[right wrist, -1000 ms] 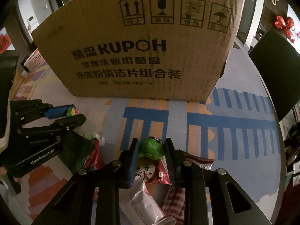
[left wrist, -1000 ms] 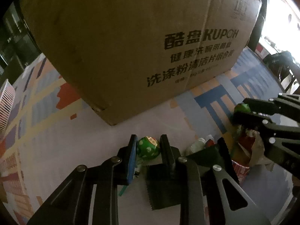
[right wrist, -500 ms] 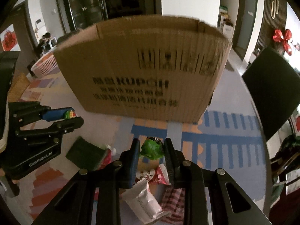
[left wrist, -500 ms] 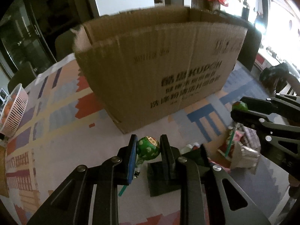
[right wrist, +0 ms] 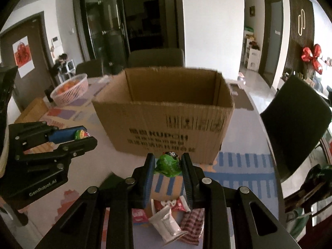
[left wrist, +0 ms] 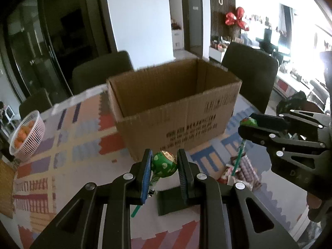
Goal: Organize snacks
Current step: 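Carry both lollipops over the cardboard box and open both tools to drop them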
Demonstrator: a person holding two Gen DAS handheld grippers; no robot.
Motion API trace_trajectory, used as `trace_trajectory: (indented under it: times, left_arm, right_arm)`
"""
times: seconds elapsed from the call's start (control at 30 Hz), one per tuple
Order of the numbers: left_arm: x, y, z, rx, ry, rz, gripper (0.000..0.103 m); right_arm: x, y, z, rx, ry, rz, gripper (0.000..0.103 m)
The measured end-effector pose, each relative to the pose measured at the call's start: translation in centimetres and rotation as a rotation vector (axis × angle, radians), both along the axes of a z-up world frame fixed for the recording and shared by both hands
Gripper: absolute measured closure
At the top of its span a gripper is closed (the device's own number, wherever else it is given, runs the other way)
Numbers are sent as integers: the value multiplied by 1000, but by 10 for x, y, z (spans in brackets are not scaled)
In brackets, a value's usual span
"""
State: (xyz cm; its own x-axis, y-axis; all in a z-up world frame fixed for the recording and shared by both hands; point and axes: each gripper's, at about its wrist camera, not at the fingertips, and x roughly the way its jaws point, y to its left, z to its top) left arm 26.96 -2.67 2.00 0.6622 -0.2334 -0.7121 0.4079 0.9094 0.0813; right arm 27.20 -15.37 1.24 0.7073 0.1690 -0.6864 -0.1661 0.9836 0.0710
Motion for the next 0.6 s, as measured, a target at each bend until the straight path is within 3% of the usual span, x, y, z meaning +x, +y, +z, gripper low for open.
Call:
trace_trajectory:
  times: [0.27, 0.6]
  left_arm:
    - [-3, -2, 32, -36, -82, 8, 78]
    - [9, -4, 58, -58, -129, 11, 78]
  right_arm:
    - [-3, -2, 37, 23, -97, 10, 76]
    - [6, -2, 73, 28, -189, 6, 76]
